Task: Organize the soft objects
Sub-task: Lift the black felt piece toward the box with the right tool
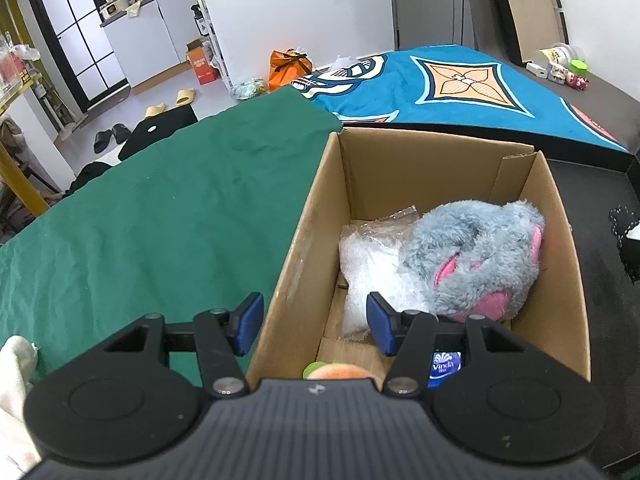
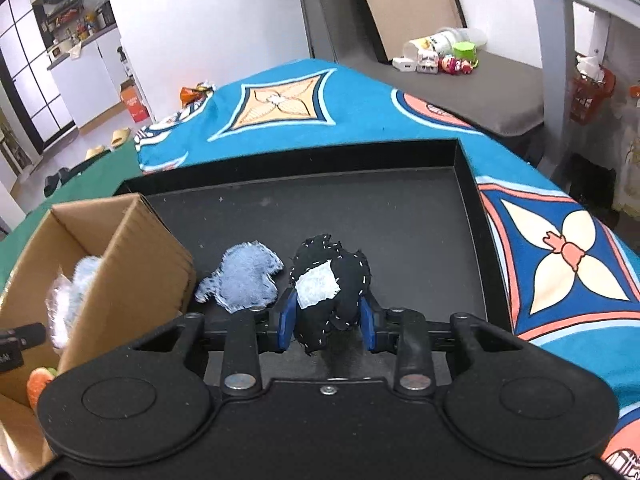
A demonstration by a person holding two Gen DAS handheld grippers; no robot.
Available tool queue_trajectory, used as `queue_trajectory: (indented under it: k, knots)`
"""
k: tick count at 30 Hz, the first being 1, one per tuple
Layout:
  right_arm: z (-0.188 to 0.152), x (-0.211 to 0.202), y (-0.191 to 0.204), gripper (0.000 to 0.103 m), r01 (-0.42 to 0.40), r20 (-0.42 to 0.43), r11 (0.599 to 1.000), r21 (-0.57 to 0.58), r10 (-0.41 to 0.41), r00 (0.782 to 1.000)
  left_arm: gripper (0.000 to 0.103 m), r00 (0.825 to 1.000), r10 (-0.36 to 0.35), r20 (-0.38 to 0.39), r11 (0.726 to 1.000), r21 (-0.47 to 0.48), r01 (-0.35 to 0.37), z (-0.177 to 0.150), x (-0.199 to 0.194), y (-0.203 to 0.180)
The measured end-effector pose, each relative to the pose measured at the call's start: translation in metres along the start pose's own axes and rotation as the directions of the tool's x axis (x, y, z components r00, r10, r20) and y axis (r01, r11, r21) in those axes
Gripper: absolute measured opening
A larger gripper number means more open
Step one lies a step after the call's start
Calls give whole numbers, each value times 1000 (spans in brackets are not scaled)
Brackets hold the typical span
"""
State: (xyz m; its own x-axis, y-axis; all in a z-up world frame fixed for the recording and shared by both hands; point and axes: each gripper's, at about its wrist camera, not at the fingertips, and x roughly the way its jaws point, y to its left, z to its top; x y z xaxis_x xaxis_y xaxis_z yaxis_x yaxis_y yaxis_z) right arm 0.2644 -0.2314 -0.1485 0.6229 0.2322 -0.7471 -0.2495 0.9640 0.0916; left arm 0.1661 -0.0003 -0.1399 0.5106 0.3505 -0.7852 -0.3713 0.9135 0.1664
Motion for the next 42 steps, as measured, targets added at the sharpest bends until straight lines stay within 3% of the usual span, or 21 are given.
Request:
queue_trajectory:
  k: [21,42]
  knots:
    - [15,-52,54,33,-133,88,990,-40,137,987,55,997,-71,11,996,-54,72,-6,-8,20]
    - [2,-60,97,35,-194,70,979,-62,198,978,52,988,-152,-22,985,-92,149,-20,-7,43]
